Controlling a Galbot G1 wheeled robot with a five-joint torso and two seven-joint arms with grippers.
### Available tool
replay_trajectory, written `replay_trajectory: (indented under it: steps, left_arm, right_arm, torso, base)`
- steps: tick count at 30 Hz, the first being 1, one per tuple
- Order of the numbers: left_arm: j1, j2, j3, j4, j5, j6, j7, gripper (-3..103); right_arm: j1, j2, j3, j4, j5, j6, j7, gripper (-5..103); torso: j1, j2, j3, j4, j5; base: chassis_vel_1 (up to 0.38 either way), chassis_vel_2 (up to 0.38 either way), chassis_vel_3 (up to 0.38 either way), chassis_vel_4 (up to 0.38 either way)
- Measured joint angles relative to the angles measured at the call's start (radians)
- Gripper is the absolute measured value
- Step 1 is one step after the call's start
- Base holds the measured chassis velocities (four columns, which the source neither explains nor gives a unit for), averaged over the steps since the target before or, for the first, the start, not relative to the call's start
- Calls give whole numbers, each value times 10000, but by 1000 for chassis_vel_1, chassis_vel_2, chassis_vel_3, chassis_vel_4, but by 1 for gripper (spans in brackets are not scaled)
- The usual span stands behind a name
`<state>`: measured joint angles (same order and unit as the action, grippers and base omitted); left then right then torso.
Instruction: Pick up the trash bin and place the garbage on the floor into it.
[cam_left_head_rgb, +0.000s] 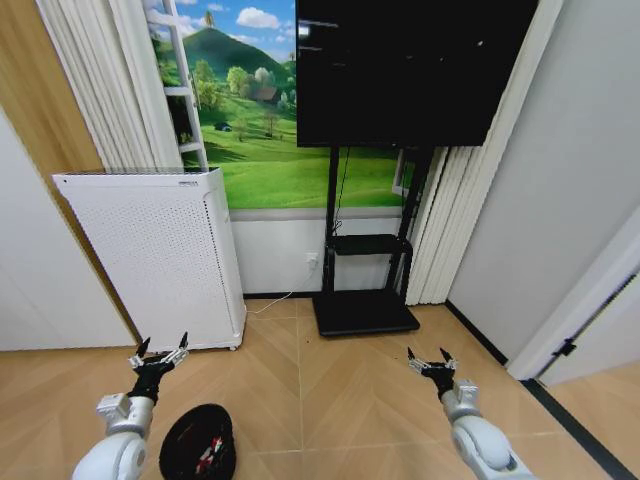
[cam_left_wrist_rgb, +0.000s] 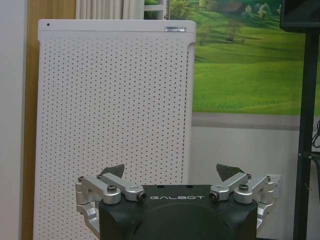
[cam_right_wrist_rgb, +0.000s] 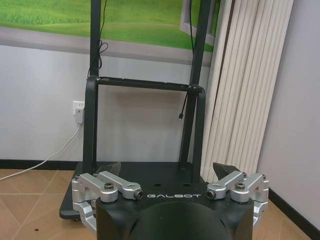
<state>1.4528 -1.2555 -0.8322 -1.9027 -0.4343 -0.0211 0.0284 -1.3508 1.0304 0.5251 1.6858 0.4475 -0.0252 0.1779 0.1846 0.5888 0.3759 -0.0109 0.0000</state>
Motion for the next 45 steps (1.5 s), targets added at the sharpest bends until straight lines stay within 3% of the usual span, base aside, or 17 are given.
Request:
replay_trajectory:
  steps: [9,38,45]
  left_arm:
    - [0,1,0,0,0,0,0,100]
    - [0,0,0,-1,0,0,0,100]
    - [0,0,0,0,0,0,0,100]
  right_arm:
    - [0,0,0,1,0,0,0,100]
    - [0,0,0,0,0,0,0,100]
    - [0,0,0,0,0,0,0,100]
  torso:
    - [118,277,156,0,0]
    - [678,1693,1012,0,0]
    - [706,1759,1054,1,0]
  base:
    - [0,0,0,0]
    - [0,0,0,0]
    - [0,0,0,0]
